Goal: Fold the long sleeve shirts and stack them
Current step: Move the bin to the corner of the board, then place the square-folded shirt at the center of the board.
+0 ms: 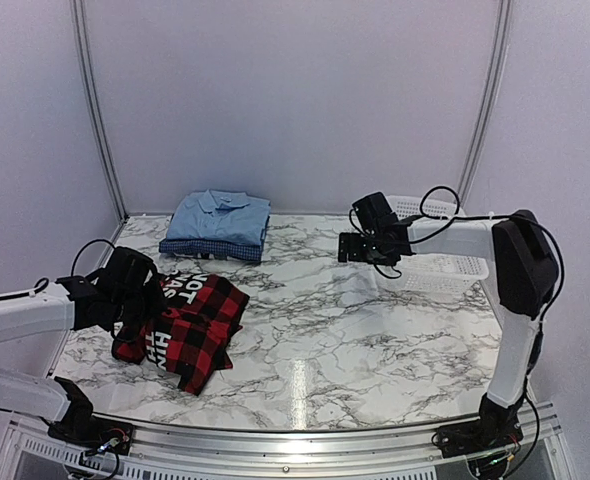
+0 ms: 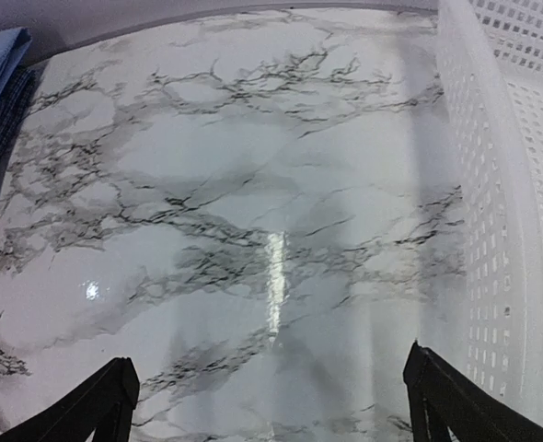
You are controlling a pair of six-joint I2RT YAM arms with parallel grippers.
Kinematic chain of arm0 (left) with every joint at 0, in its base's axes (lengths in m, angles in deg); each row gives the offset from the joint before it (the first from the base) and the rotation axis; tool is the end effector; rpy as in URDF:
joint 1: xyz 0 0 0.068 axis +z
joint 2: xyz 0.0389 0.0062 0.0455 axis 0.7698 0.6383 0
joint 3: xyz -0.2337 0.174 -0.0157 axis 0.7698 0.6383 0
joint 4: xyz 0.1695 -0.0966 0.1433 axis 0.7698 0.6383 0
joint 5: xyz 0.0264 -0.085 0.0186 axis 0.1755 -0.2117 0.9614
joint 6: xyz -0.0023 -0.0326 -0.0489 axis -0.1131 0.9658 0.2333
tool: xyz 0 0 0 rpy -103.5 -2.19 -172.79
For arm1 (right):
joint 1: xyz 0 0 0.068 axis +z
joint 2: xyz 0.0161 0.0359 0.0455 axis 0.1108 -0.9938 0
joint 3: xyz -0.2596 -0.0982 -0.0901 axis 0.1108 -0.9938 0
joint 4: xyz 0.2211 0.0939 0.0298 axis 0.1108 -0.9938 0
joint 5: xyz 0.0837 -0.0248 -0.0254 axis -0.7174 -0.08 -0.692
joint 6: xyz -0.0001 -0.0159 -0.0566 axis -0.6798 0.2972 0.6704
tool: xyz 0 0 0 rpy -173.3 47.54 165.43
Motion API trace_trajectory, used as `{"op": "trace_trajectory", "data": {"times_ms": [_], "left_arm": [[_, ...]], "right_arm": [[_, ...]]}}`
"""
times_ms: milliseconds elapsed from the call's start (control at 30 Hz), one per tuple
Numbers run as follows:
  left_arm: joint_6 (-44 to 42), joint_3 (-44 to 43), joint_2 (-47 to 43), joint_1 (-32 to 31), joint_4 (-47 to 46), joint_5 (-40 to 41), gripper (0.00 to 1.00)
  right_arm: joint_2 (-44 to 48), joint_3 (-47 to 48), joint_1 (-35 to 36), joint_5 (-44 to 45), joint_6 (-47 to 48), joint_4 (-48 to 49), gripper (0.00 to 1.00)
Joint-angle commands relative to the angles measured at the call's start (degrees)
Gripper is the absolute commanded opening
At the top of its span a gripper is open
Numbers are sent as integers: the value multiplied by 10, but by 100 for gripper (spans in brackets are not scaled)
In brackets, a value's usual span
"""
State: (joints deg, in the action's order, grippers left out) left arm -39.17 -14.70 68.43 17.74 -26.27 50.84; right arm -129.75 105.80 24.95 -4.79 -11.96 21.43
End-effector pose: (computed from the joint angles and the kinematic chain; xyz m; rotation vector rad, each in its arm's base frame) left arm 0.1826 -0.1004 0.2300 -0.4005 2.2639 -0.3168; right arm 0.3659 0.2080 0.2254 0.0442 2.3763 0.1262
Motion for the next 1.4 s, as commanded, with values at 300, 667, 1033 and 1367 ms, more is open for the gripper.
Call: {"op": "trace_trajectory", "data": {"times_ms": [300, 667, 1033, 1367], "left_arm": [[-39, -53, 20, -14, -30, -93, 0], [-38, -193, 82, -152, -30, -90, 0], [-22, -525, 186, -322, -27, -27, 0], [75, -279, 248, -117, -52, -160, 34]], "right_arm": [[-64, 42, -139, -63, 74, 46, 99], [-93, 131, -147, -112, 81, 44, 98], [109, 45, -108, -112, 87, 29, 99], [216, -63, -92, -122, 87, 2, 99]]}}
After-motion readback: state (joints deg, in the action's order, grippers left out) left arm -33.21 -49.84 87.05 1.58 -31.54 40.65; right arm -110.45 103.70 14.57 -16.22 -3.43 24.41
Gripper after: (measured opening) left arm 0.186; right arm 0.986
